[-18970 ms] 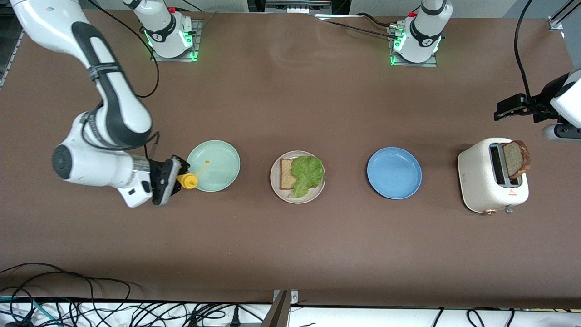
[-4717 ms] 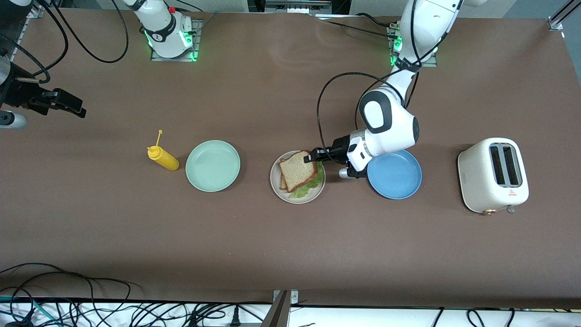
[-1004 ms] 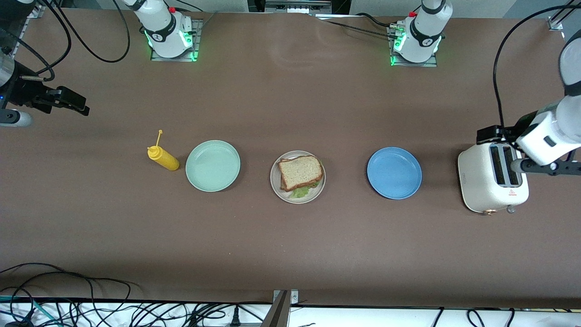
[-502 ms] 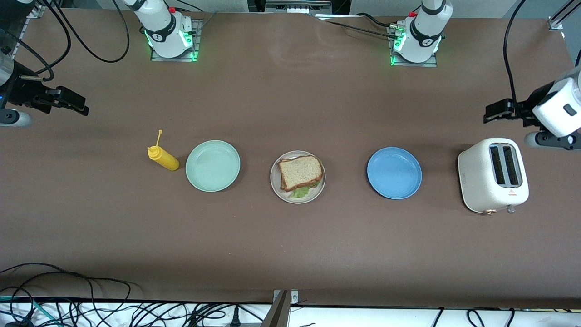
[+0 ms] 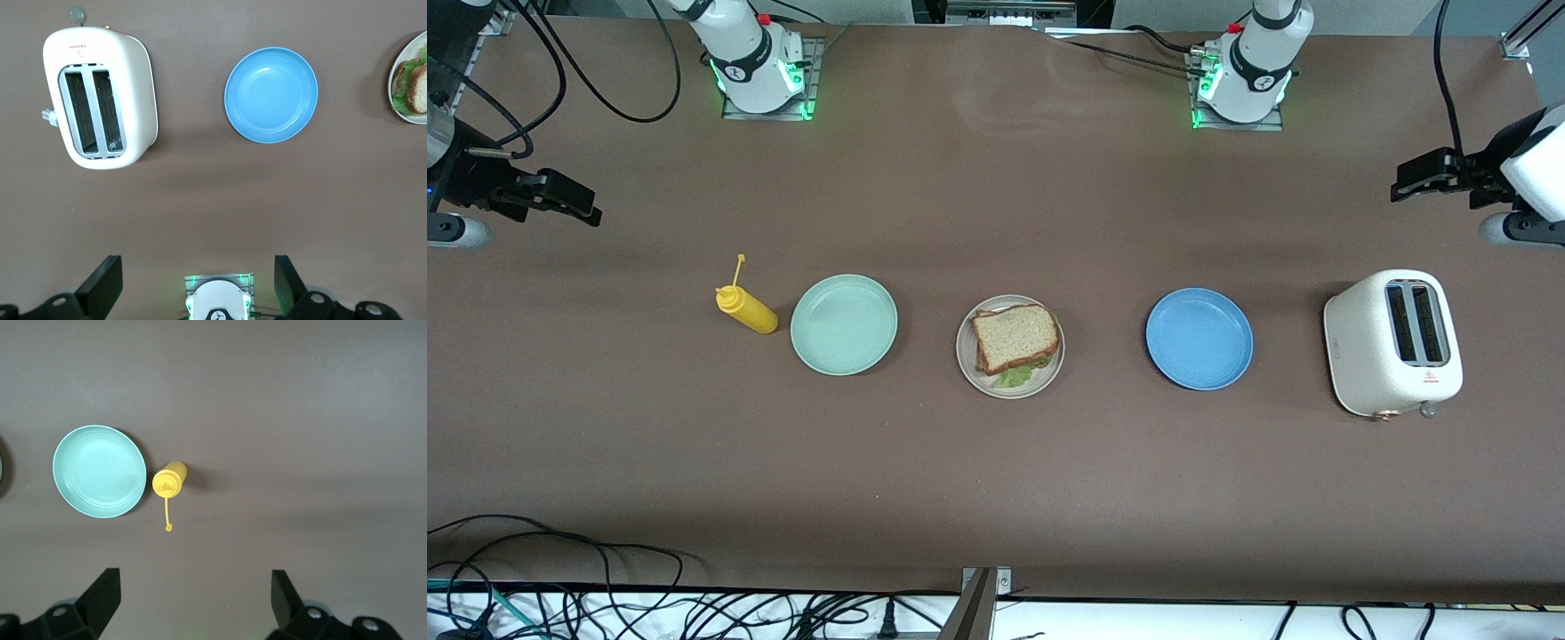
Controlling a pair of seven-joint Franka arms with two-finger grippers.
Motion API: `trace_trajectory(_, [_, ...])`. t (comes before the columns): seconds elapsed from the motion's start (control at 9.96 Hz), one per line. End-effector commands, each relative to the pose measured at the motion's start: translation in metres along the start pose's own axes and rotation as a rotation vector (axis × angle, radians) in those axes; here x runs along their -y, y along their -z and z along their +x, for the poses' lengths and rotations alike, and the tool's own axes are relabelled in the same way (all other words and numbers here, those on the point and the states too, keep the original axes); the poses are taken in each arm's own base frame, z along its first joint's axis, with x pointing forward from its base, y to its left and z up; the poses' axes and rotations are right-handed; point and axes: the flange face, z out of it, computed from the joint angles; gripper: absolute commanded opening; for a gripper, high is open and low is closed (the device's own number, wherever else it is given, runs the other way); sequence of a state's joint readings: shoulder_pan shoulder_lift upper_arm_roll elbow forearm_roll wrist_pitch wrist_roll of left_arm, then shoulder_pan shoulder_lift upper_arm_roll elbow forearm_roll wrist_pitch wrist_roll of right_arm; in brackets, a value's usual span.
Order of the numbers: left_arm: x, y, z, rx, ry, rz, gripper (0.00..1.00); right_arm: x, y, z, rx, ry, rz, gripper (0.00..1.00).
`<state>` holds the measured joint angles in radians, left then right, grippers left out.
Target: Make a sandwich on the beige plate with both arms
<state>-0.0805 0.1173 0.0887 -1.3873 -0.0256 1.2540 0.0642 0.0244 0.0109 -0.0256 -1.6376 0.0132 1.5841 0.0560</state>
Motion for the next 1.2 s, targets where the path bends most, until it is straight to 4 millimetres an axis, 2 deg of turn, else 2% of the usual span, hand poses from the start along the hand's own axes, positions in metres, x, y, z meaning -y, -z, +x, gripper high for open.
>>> trace_trajectory(0.0, [0.001,0.004,-0.012,0.007,-0.004,0.024,1.00,0.002,0.008,-0.003,-0.005,0.016,0.016,1.00])
trace_trajectory(0.2, [0.001,0.001,-0.010,0.015,-0.007,0.019,1.00,0.003,0.012,-0.005,-0.024,0.018,0.007,1.00])
trace_trajectory(0.4, [0.001,-0.002,-0.005,0.018,-0.008,0.021,1.00,0.021,0.015,-0.008,-0.040,0.036,0.007,1.00])
trace_trajectory(0.7, [0.001,-0.001,-0.002,-0.002,-0.008,0.025,1.00,0.021,0.013,-0.025,-0.070,0.037,0.009,1.00])
trace_trajectory(1.1, [0.002,0.001,0.009,-0.057,-0.008,0.022,1.00,0.014,0.013,-0.022,-0.065,0.040,0.012,1.00])
